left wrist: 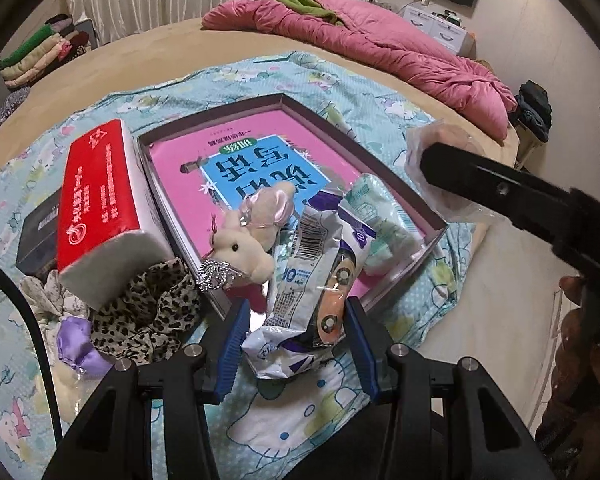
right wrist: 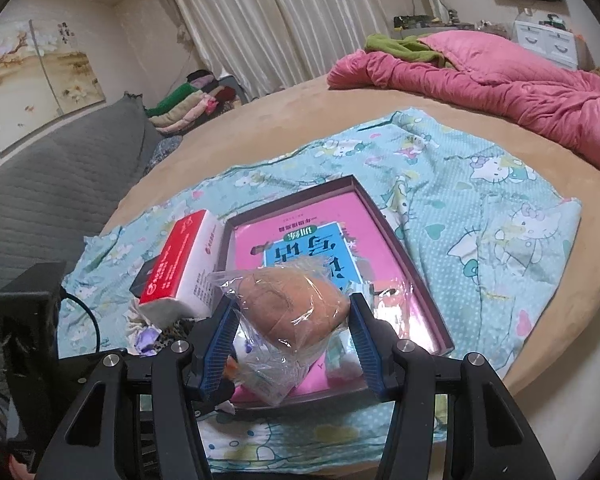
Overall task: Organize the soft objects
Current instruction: 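Lift both held items and carry them over the pink book tray, then lower both items onto the pink book and open both tools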
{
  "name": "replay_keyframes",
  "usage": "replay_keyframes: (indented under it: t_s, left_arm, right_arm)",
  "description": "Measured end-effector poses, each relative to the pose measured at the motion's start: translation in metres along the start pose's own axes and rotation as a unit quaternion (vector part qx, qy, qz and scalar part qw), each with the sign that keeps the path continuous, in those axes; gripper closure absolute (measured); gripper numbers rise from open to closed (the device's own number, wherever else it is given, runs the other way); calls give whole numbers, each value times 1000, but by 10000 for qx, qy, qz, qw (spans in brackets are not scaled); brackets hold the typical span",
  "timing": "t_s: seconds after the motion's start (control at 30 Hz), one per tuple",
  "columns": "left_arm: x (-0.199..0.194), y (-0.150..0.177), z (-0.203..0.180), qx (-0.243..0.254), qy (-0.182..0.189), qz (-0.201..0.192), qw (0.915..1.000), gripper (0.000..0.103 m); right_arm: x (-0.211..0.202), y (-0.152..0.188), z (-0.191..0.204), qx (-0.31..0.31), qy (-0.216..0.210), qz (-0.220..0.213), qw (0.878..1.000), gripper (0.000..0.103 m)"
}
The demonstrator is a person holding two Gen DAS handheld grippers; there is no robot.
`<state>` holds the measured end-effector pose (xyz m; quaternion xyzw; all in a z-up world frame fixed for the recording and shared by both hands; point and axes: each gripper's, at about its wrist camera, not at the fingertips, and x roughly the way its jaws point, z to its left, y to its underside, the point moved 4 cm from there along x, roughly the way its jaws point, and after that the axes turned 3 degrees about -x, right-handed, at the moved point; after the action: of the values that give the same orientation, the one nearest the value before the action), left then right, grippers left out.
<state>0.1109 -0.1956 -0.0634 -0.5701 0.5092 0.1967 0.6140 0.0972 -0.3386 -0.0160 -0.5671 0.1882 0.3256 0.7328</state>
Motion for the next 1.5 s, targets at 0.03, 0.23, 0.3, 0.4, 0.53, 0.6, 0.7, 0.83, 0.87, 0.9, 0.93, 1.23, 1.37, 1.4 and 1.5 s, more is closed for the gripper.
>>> replay_keyframes:
  t_s: [0.03, 0.23, 0.3, 0.4, 0.53, 0.6, 0.7, 0.83, 0.87, 0.9, 0.93, 1.23, 1.37, 1.4, 1.5]
  left_arm:
    - [2, 0, 1, -11, -7, 17, 10000, 55]
    - [15, -2, 7, -97, -46, 70, 9999, 56]
    - [16, -3, 9, -120, -36, 58, 9999, 56]
    - [19, -4, 12, -157, -28, 33, 9999, 56]
    - [22, -7, 15, -185, -11, 14, 9998, 56]
    - [24, -8, 16, -199, -20, 0, 9998, 56]
    - [26, -11, 19, -235, -34, -22, 9997, 56]
    - [29, -15, 22, -168, -206, -43, 9996, 56]
    - [29, -16, 23, -185, -192, -48, 9996, 56]
    - [29, -16, 24, -199, -182, -49, 9996, 56]
    - [30, -16, 24, -210, -181, -52, 9996, 56]
    - [27, -15, 26, -164, -204, -89, 9996, 56]
    - [26, -15, 26, -140, -216, -101, 9996, 56]
    - [25, -15, 26, -142, -217, -104, 9996, 56]
    - [25, -15, 26, -144, -221, -110, 9996, 56]
  right_arm:
    - [2, 1, 0, -5, -9, 18, 10000, 46]
    - [12, 5, 2, -35, -19, 140, 9999, 46]
    - [15, 6, 2, -44, -5, 153, 9999, 46]
    - [21, 7, 2, -37, -6, 206, 9998, 46]
    - [28, 8, 3, -44, -14, 268, 9996, 46]
    - [32, 8, 3, -46, 2, 289, 9996, 46]
    - [37, 8, 2, -40, 13, 323, 9995, 46]
    - [47, 10, 0, -15, 51, 430, 9991, 46]
    - [49, 10, 0, -9, 58, 450, 9990, 46]
    - [51, 11, 0, -6, 53, 485, 9988, 46]
    - [54, 12, 0, -9, 43, 517, 9987, 46]
    - [76, 18, 2, -108, 125, 729, 9972, 46]
    - [80, 19, -1, -108, 158, 753, 9970, 46]
    - [81, 19, 0, -124, 172, 754, 9969, 46]
    - [86, 19, 1, -217, 241, 785, 9964, 46]
